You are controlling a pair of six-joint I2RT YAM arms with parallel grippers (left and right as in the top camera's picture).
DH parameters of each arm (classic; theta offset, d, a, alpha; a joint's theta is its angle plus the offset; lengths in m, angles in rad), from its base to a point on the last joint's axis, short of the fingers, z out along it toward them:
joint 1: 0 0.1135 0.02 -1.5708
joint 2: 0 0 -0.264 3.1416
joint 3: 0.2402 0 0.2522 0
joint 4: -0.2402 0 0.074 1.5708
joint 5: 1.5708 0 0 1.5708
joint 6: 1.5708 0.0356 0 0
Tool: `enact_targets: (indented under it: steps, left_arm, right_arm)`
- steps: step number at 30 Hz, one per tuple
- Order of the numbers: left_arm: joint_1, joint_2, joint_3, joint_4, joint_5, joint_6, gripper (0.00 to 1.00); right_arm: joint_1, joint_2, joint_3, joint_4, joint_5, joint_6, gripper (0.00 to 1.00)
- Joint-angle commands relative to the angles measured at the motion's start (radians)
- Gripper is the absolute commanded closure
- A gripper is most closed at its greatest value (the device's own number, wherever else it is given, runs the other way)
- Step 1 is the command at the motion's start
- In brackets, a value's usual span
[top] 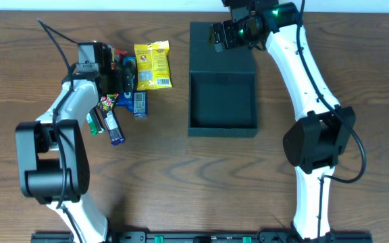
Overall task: Pack container
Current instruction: 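Move the left gripper over the red Haribo gummy bag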
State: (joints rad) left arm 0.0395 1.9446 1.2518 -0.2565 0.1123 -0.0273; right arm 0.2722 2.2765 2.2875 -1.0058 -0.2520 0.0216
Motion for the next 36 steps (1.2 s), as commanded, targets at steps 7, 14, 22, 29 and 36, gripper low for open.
enact_targets:
  steps: [7, 14, 22, 29, 36]
  left_arm:
    - [0.007, 0.036, 0.018, 0.012, -0.019, -0.067, 0.43]
    - [0.007, 0.036, 0.018, 0.011, -0.02, -0.067, 0.7]
    - [0.007, 0.036, 0.018, 0.011, -0.019, -0.093, 0.94]
    - [0.006, 0.035, 0.037, -0.002, -0.015, -0.119, 0.94]
    - [0.005, 0.011, 0.154, -0.112, -0.031, -0.119, 0.94]
  right_arm:
    - [-0.009, -0.034, 0.002, -0.001, -0.007, 0.007, 0.03]
    - [-0.009, -0.034, 0.002, -0.001, -0.007, 0.007, 0.03]
    - [-0.009, -0.034, 0.002, -0.004, -0.007, 0.006, 0.03]
    - [-0.009, -0.034, 0.002, -0.008, -0.006, 0.006, 0.04]
    - [-0.009, -0.034, 0.002, -0.011, -0.007, 0.006, 0.04]
